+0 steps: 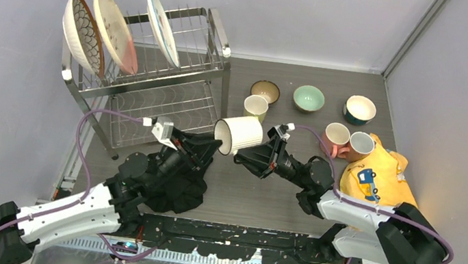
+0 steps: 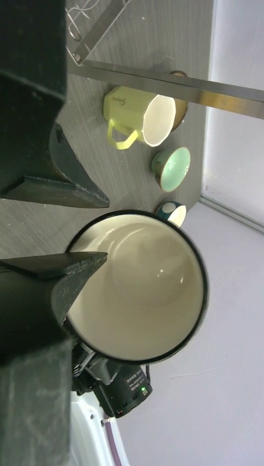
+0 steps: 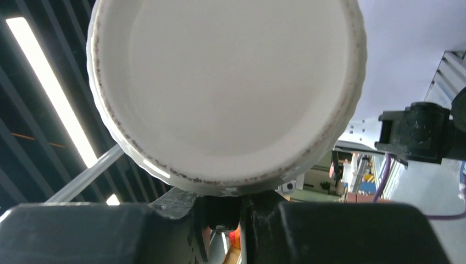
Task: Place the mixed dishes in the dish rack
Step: Turn the cup upside down in the dish rack.
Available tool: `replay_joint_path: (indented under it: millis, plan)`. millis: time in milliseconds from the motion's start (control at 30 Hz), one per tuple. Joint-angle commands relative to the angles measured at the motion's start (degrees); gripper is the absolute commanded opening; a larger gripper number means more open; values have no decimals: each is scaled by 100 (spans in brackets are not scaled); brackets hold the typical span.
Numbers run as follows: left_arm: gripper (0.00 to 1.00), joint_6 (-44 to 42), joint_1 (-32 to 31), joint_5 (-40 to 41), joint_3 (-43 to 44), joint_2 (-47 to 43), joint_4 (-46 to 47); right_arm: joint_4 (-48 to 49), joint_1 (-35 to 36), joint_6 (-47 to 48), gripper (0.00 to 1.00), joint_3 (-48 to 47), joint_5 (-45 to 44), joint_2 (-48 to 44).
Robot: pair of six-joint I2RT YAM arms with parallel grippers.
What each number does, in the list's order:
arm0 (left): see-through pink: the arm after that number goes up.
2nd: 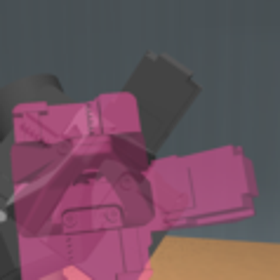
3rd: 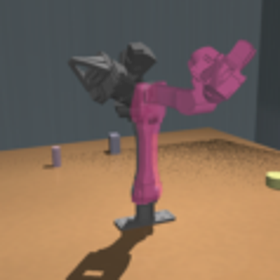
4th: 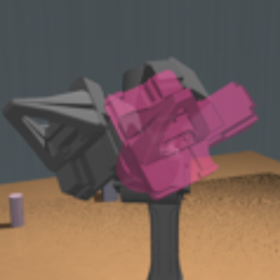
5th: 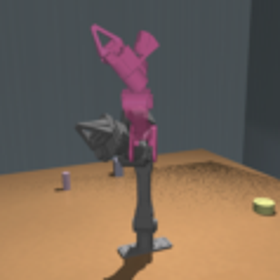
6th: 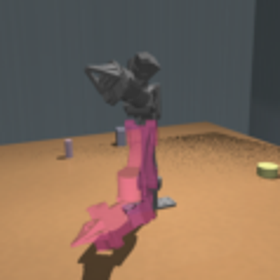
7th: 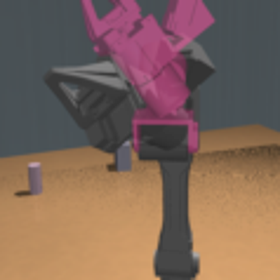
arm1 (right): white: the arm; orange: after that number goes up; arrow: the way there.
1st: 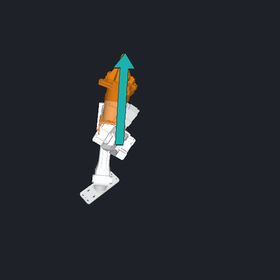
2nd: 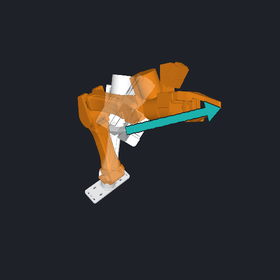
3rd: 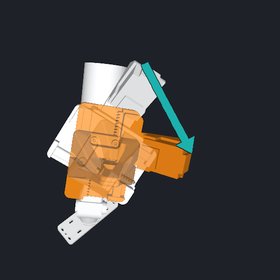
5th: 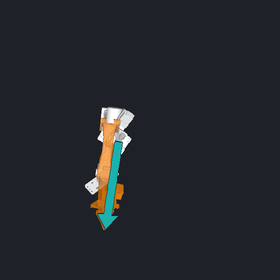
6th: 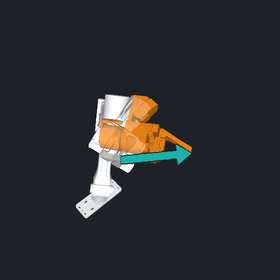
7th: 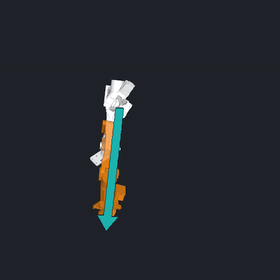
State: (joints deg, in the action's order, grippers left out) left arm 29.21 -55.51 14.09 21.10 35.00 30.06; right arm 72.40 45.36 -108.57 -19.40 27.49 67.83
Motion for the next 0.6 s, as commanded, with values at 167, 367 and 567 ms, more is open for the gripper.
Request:
replay_joint_path:
  millis: [167, 367, 567]
  plan:
    - [51, -126, -30, 171, -137, -698, -910, 960, -75, 242, 1, -174, -750, 220]
    - [66, -303, -26, 180, 242, -993, -1932, 827, -163, 439, 1, -86, -861, 394]
    - [82, -596, -30, -100, 965, -1035, -2817, -165, -168, 1039, 1, -193, -795, 254]
